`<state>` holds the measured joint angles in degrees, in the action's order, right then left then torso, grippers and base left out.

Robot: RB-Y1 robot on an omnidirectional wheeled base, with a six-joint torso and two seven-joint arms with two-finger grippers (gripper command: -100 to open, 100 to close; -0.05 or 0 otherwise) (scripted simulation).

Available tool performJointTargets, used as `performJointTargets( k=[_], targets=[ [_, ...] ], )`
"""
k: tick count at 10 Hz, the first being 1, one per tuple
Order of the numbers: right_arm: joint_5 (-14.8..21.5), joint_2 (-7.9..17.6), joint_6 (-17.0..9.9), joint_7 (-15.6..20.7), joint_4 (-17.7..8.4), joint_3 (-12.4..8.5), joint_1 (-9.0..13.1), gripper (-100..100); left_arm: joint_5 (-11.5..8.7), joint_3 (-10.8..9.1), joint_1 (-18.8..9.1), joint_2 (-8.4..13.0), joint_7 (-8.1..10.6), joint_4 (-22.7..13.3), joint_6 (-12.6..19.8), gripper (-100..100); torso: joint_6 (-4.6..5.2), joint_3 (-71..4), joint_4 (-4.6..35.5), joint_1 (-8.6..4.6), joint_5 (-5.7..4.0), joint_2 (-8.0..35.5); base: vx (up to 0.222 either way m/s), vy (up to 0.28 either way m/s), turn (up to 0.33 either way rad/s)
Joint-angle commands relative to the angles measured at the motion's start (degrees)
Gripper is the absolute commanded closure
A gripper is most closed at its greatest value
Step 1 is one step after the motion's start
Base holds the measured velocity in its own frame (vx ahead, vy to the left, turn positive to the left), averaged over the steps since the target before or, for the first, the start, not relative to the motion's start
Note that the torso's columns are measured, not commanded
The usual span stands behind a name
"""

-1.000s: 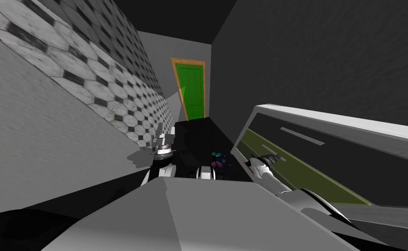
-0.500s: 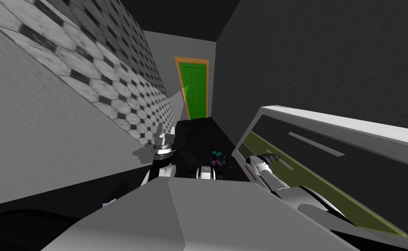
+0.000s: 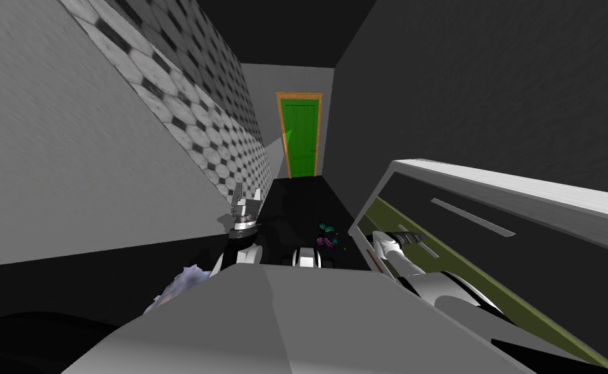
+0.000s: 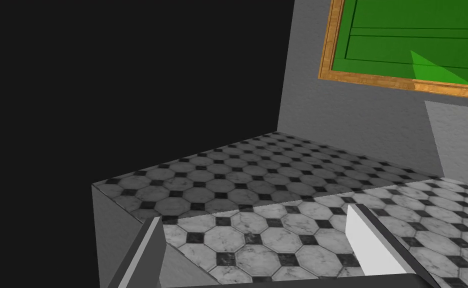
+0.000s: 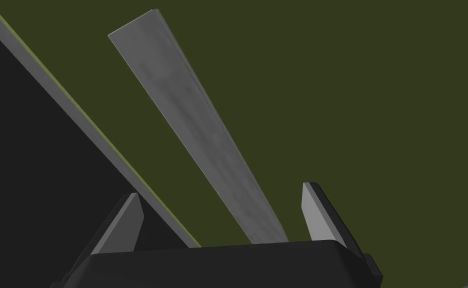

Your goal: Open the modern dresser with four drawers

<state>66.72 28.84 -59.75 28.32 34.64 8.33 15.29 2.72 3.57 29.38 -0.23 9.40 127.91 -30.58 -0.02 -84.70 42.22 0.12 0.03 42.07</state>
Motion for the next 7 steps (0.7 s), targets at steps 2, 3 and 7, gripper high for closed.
performJointTargets(
  k=[2, 3, 7],
  targets=[
    [-1.4, -0.8, -2.9, 0.4, -3.8, -2.2, 2.3, -100, 0.0, 0.0, 0.0, 0.0, 0.0, 0.0, 0.0, 0, 0.01, 0.2, 0.1, -0.22, -0.06, 0.3, -0.134, -0.095, 0.309],
    [-1.7, -1.0, -3.7, 0.4, -5.0, -2.8, 3.0, -100, 0.0, -0.01, 0.0, 0.0, 0.0, 0.0, 0.0, 0, 0.05, 0.2, 0.1, -0.18, -0.05, 0.3, -0.144, -0.107, 0.279],
    [-0.3, -0.1, -0.5, 0.2, -0.3, -0.4, 0.2, 100, 0.0, 0.0, 0.1, 0.0, 0.0, 0.0, 0.0, 0, 0.4, -0.1, 0.0, 0.57, 0.43, 0.0, 0.081, 0.063, -0.245]
  ],
)
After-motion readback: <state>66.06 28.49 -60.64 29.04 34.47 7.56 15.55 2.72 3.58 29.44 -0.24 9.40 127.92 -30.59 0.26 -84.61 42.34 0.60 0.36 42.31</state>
